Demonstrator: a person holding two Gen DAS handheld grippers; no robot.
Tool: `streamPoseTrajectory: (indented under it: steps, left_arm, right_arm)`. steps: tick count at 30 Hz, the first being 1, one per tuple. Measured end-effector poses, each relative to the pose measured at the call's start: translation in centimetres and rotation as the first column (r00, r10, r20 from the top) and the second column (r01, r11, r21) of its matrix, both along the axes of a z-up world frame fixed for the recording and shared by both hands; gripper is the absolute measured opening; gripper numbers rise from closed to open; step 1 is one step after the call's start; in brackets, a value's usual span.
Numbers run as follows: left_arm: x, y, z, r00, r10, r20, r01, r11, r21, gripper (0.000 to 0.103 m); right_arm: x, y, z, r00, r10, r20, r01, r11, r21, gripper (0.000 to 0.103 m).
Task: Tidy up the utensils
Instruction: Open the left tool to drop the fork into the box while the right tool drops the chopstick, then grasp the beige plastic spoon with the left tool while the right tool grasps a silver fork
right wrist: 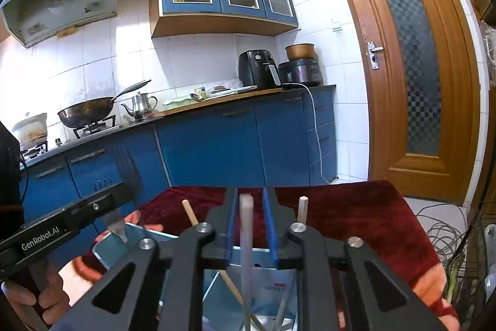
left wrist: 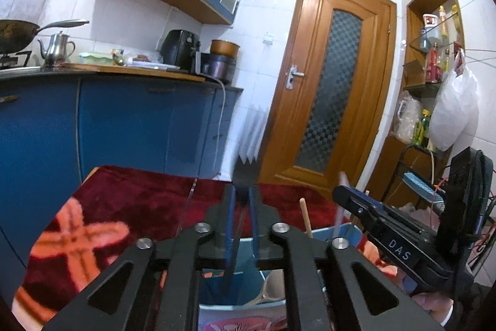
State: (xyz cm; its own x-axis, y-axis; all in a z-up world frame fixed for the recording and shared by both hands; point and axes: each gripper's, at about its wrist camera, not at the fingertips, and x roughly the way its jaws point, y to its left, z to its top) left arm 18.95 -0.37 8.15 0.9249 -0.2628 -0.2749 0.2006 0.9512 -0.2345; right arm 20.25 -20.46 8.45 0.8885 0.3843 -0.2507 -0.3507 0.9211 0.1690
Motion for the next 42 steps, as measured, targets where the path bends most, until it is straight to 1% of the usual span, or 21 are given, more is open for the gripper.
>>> streamPoseTrajectory:
  steps: [8,13,15,21,24,30,31,33,37,42]
  left_arm:
    - [-1.6,0.7,0.9,0.999,-0.008,-0.04,0.007,1.0,-0.023,0.013]
    - [-3.4,0.7,1.5,0.997,-0.018,-0.073,0.017,1.0,-0.013,0.013]
    - [-4.4,0.8,1.7,0.996,-0.026,-0.086,0.025,1.0,-0.004,0.013]
    - [-7.1,0.8,2.3,0.993,-0.016,-0.116,0.022,0.998,0.053,0.013]
    - [-8.3,0.7,2.4,0.99,-0.034,-0.138,0.041,0.998,0.055,0.013]
    - [-10.1,-0.1,1.6,0.978,-0.038,-0.206,0.058,0.994,0.09,0.013]
    - [-10.4,-0.2,1.3,0.974,-0.04,-0.225,0.062,0.994,0.09,0.013]
    - [-10.7,-0.5,0.8,0.967,-0.051,-0.251,0.075,0.993,0.087,0.013]
    - [-11.2,-1.0,-0.5,0.948,-0.068,-0.311,0.101,0.991,0.091,0.013]
    - [-11.5,-1.2,-2.1,0.926,-0.072,-0.372,0.11,0.99,0.083,0.013]
  right_arm:
    - [-2.8,-0.8,1.8,1.0,-0.018,-0.014,0.018,1.0,0.016,0.023]
    - [-5.0,-1.4,3.0,0.999,-0.015,-0.031,0.016,0.999,0.042,0.025]
    - [-6.0,-1.6,3.5,0.999,-0.011,-0.046,0.013,0.999,0.05,0.026]
    - [-8.8,-1.8,3.9,0.995,-0.002,-0.098,0.007,0.999,0.05,0.027]
    - [-10.3,-1.9,3.6,0.992,-0.003,-0.122,0.008,0.999,0.045,0.027]
    - [-12.4,-2.2,2.4,0.98,-0.005,-0.198,0.013,0.999,0.036,0.028]
    - [-12.7,-2.2,2.1,0.977,-0.005,-0.211,0.013,0.999,0.036,0.028]
    - [-13.0,-2.4,1.4,0.969,-0.005,-0.247,0.013,0.999,0.033,0.034]
    - [-13.9,-2.7,-0.1,0.953,-0.005,-0.302,0.017,0.999,0.037,0.034]
    - [-14.8,-3.3,-1.4,0.942,-0.01,-0.335,0.024,0.999,0.037,0.04]
